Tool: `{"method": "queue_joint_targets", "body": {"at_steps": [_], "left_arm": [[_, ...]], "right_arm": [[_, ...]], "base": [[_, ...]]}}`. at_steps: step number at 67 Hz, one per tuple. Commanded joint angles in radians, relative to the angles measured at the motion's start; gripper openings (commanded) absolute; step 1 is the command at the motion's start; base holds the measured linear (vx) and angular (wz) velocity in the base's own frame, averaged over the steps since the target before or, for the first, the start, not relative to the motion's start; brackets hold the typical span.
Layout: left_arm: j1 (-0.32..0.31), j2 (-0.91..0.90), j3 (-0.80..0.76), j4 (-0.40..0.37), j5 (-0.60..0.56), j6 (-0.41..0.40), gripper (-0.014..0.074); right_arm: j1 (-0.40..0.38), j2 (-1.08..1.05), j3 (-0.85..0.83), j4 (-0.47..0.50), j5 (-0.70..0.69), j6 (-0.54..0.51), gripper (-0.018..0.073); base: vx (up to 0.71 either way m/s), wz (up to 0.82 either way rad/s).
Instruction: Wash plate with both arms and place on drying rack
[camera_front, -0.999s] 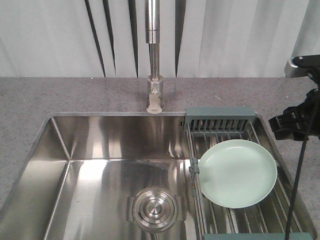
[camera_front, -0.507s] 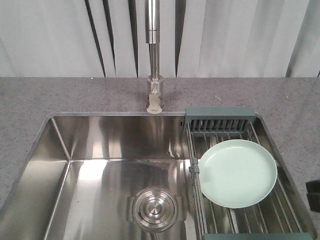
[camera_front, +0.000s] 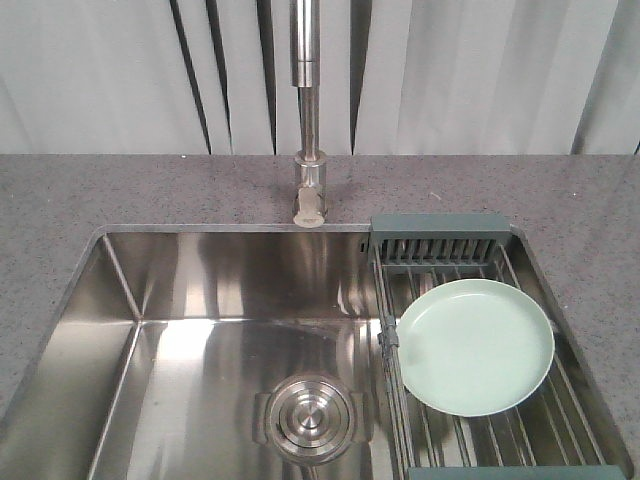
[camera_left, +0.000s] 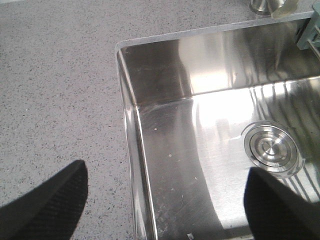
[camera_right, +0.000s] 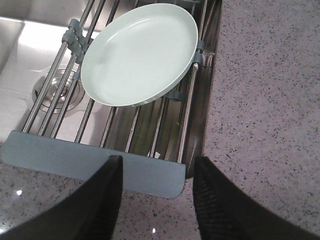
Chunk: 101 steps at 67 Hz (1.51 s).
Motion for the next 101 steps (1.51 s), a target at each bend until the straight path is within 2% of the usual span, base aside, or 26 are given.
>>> {"method": "queue_joint_targets", "body": {"at_steps": [1, 92, 101], "left_arm": [[0.001, 0.004, -0.026, -0.002, -0.056, -0.011, 0.0585], [0.001, 0.004, -0.026, -0.002, -0.056, -0.011, 0.0585], [0.001, 0.004, -0.026, -0.002, -0.087, -0.011, 0.0585]], "right_arm": [[-0.001, -0.022, -0.022, 0.001, -0.051, -0.002, 0.0321], [-0.001, -0.045, -0.022, 0.001, -0.054, -0.002, 0.0321], [-0.001, -0.045, -0.022, 0.001, -0.054, -0.002, 0.0321]], "base": [[0.0, 0.0], [0.0, 0.0], [0.0, 0.0]]}}
